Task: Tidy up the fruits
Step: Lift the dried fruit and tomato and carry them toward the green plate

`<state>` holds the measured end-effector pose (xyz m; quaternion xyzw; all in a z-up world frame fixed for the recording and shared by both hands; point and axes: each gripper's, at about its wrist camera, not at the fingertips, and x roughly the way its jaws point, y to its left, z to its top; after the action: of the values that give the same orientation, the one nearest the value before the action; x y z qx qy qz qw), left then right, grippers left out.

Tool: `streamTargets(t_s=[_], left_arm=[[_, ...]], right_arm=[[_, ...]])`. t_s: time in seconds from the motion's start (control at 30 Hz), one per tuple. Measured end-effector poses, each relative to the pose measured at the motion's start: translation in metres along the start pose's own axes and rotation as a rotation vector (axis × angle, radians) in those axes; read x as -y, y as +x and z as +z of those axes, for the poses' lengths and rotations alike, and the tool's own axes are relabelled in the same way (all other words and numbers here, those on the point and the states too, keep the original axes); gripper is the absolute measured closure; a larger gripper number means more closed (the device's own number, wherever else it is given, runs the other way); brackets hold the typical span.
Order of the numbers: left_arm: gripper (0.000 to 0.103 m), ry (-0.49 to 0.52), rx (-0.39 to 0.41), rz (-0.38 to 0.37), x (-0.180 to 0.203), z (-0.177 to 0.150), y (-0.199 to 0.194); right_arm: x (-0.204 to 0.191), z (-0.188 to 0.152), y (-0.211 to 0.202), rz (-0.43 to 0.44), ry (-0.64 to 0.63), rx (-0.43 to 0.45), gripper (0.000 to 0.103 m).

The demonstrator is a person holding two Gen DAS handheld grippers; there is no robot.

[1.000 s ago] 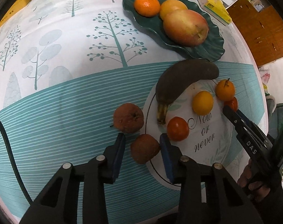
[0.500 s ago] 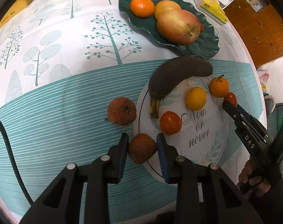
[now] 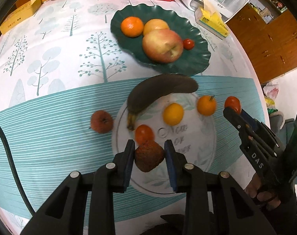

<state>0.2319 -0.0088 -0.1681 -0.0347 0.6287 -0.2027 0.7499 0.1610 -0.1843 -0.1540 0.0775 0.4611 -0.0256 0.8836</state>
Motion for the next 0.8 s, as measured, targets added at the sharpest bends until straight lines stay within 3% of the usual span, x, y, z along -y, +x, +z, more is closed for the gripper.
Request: streamTargets(t_s=[0.43, 0.8], left_arm=[[0.074, -0.011, 0.097, -0.005, 0.051, 0.035, -0.016], [0.074, 0.002, 0.196, 0.009, 0.084, 0.086, -0.023]], right_arm=[[0.022, 0.037, -0.022, 0.083, -0.108, 0.074, 0.073], [0.041, 0.077, -0.025, 0.134, -0.186, 0.142, 0.073]])
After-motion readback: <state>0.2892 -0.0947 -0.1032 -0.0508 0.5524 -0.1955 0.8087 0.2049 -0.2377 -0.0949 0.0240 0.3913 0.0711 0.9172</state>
